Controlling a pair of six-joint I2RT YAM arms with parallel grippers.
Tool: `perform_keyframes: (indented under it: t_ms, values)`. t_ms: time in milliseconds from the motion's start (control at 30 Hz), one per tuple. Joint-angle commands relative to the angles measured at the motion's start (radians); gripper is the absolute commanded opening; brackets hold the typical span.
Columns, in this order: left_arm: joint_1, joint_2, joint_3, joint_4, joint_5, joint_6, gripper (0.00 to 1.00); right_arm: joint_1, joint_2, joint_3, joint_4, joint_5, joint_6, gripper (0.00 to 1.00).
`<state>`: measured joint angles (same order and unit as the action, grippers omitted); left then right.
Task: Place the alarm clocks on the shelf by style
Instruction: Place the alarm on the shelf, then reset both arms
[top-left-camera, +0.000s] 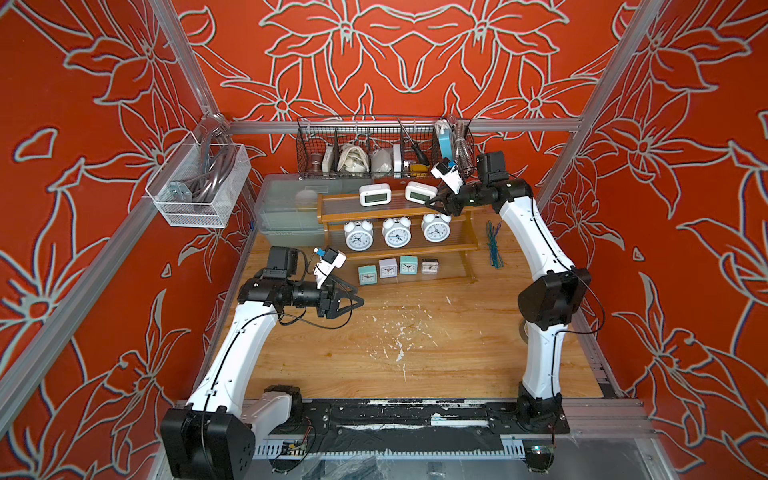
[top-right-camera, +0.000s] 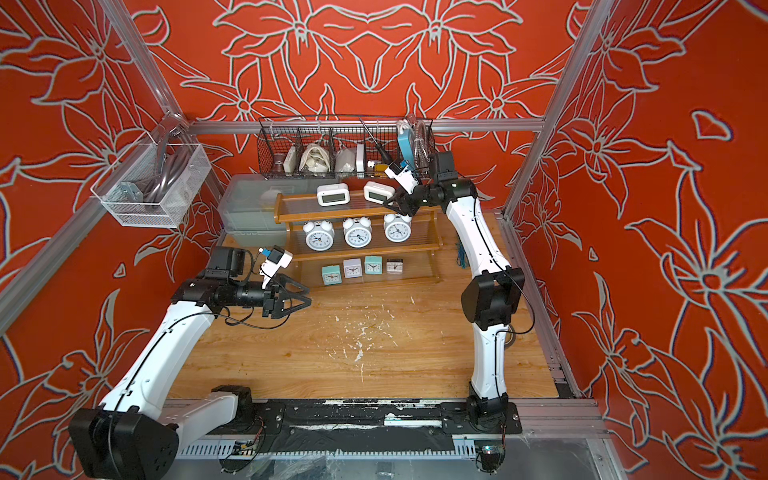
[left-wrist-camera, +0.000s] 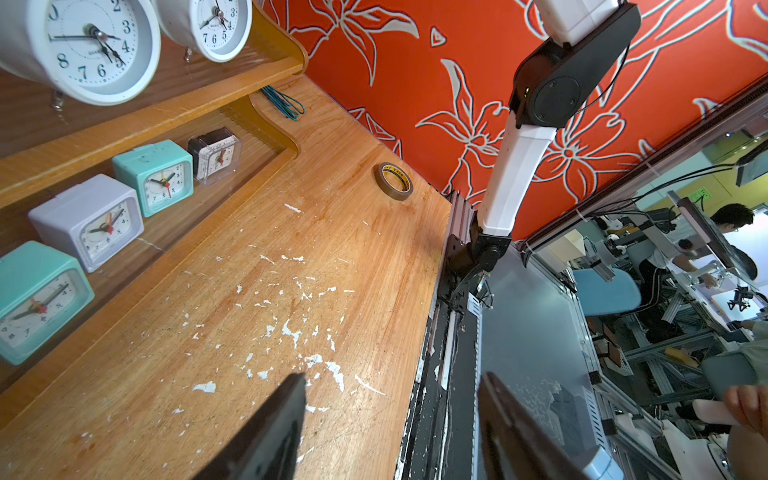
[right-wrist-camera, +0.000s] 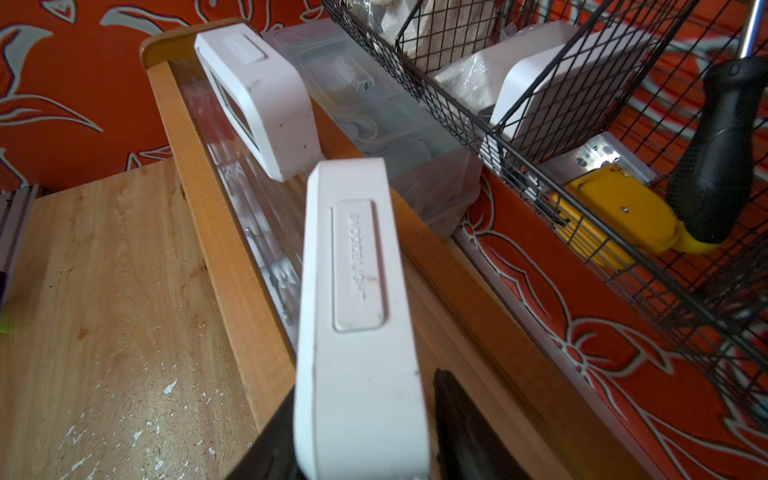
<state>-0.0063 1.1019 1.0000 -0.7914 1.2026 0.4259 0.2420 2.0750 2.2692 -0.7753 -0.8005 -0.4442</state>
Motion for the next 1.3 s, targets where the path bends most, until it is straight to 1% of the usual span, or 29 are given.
perform_keyframes:
  t_ms: [0,267,533,567,633,700,833,867,967,1133,1267]
  values:
    - [0.006,-0.007,-0.012,-0.001,0.02,0.011,0.67,-0.018,-0.059,-0.029,0.015,0.014,-0.026,0.49]
    - [0.007,-0.008,-0.011,-0.001,0.019,0.007,0.67,-0.045,-0.083,-0.08,0.073,0.0,0.026,0.44]
    - [0.009,-0.013,-0.014,0.005,0.016,0.008,0.67,-0.048,-0.118,-0.122,0.116,-0.014,0.062,0.43]
    - [0.01,-0.014,-0.016,0.008,0.015,0.008,0.67,-0.049,-0.127,-0.13,0.127,-0.018,0.076,0.43]
    - [0.009,-0.017,-0.017,0.017,0.002,-0.001,0.67,-0.047,-0.148,-0.148,0.15,-0.025,0.114,0.47]
    - [0.009,-0.02,-0.02,0.045,-0.039,-0.027,0.67,-0.048,-0.175,-0.165,0.163,-0.017,0.163,0.5]
    - [0.011,-0.02,-0.03,0.112,-0.148,-0.081,0.67,-0.049,-0.263,-0.238,0.208,0.075,0.273,0.57]
    - [0.013,-0.021,-0.033,0.121,-0.166,-0.087,0.67,-0.048,-0.292,-0.266,0.22,0.105,0.301,0.59]
    - [0.013,-0.027,-0.036,0.132,-0.207,-0.09,0.68,-0.048,-0.381,-0.37,0.252,0.212,0.382,0.62]
    - [0.017,-0.044,-0.042,0.154,-0.319,-0.098,0.69,-0.048,-0.573,-0.637,0.314,0.361,0.497,0.68]
    - [0.021,-0.051,-0.061,0.187,-0.377,-0.12,0.71,-0.048,-0.725,-0.847,0.331,0.524,0.53,0.78]
